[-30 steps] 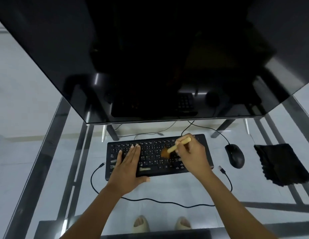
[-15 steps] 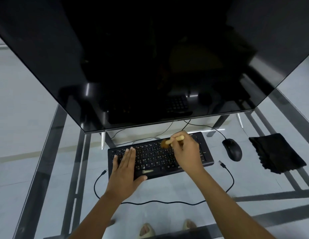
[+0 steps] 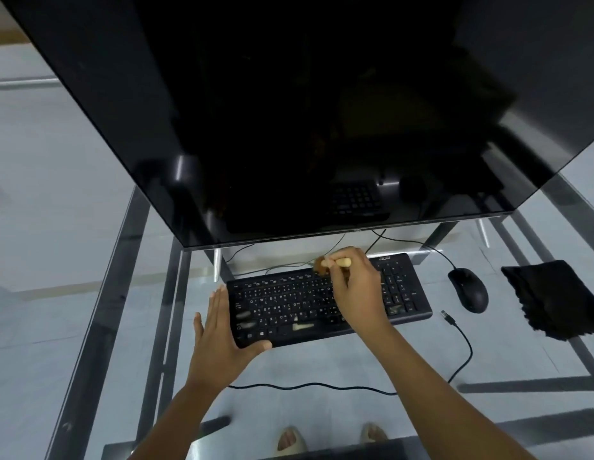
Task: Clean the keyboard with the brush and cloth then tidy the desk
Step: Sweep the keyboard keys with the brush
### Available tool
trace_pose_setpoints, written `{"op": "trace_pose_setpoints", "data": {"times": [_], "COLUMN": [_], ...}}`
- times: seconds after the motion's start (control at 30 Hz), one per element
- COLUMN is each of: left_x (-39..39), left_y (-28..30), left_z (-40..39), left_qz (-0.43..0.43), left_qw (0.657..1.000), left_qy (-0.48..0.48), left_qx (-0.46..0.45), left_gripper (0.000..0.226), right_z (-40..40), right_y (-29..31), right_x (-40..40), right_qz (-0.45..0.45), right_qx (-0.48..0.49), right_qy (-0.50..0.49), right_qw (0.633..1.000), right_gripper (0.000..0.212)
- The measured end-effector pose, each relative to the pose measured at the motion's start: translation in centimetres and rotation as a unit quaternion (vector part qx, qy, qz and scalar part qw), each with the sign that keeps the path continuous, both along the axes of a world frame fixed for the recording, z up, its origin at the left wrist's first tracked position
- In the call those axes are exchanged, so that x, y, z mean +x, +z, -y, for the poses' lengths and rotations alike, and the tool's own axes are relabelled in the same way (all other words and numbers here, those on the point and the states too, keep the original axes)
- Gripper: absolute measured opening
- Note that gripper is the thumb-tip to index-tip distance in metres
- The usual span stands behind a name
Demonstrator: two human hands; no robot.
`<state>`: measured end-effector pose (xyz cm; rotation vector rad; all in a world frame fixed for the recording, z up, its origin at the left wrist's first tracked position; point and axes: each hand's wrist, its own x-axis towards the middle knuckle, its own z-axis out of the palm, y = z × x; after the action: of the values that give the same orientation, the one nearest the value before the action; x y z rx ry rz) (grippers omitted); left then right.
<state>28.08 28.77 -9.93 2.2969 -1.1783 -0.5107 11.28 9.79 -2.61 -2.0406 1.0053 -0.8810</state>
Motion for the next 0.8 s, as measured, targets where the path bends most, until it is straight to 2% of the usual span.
{"op": "trace_pose_setpoints", "data": {"times": [0.03,0.1,0.13,0.2,0.27,0.33,0.4,0.47,0.53,0.57,0.6,0.67,0.73,0.8], "left_x": [0.3,0.9,1.0,1.2,1.2,1.0,0.9,0.8,0.8,0.8,0.9,0.8,0.7,0.7], "left_y": [-0.1,-0.5,-0.7,-1.1,-1.5,-1.5,-1.6,-1.6,-1.6,-1.6,-1.5,-1.5,-1.4,-1.4], "left_z": [-0.1,-0.3,-0.4,-0.5,-0.6,-0.8,-0.9,-0.9,-0.7,-0.8,-0.9,-1.0,-1.0,-1.0], "left_qz": [-0.01,-0.029,-0.032,-0.023,-0.006,0.021,0.045,0.058,0.059,0.057,0.054,0.052,0.052,0.05], "left_qw": [1.0,0.999,0.999,0.999,1.0,0.999,0.998,0.998,0.997,0.998,0.998,0.998,0.998,0.998], "left_qy": [-0.005,-0.019,-0.025,-0.032,-0.028,-0.027,-0.03,-0.035,-0.041,-0.039,-0.038,-0.036,-0.033,-0.029], "left_qx": [-0.003,-0.004,-0.003,-0.006,-0.012,-0.012,-0.013,-0.012,-0.004,0.001,0.004,0.008,0.014,0.016], "left_gripper": [0.13,0.132,0.132,0.131,0.127,0.124,0.124,0.124,0.124,0.124,0.124,0.125,0.125,0.126], "right_z": [-0.2,-1.4,-2.0,-2.2,-1.7,-2.2,-3.8,-4.5,-3.7,-3.4,-3.6,-5.5,-7.9,-7.3], "right_y": [-0.1,-0.1,-0.2,-0.8,-0.6,-0.1,0.1,-0.3,-0.2,0.0,0.1,0.4,0.0,-0.5], "right_x": [0.2,1.1,1.5,1.8,1.9,1.8,2.4,2.6,2.5,2.5,2.6,3.1,3.6,3.6], "right_qz": [0.016,-0.027,-0.055,-0.052,0.009,0.034,-0.023,-0.085,-0.092,-0.069,-0.04,-0.013,-0.042,-0.075], "right_qx": [0.044,0.169,0.182,0.128,0.064,0.152,0.255,0.216,0.128,0.11,0.123,0.184,0.232,0.224], "right_qy": [0.02,0.093,0.124,0.102,0.042,0.07,0.151,0.185,0.106,0.062,0.045,0.088,0.178,0.17], "right_qw": [0.999,0.981,0.974,0.985,0.997,0.985,0.955,0.955,0.982,0.99,0.991,0.979,0.955,0.957], "right_gripper": [0.004,0.005,0.006,0.005,0.003,0.005,0.006,0.009,0.009,0.009,0.009,0.01,0.01,0.009]}}
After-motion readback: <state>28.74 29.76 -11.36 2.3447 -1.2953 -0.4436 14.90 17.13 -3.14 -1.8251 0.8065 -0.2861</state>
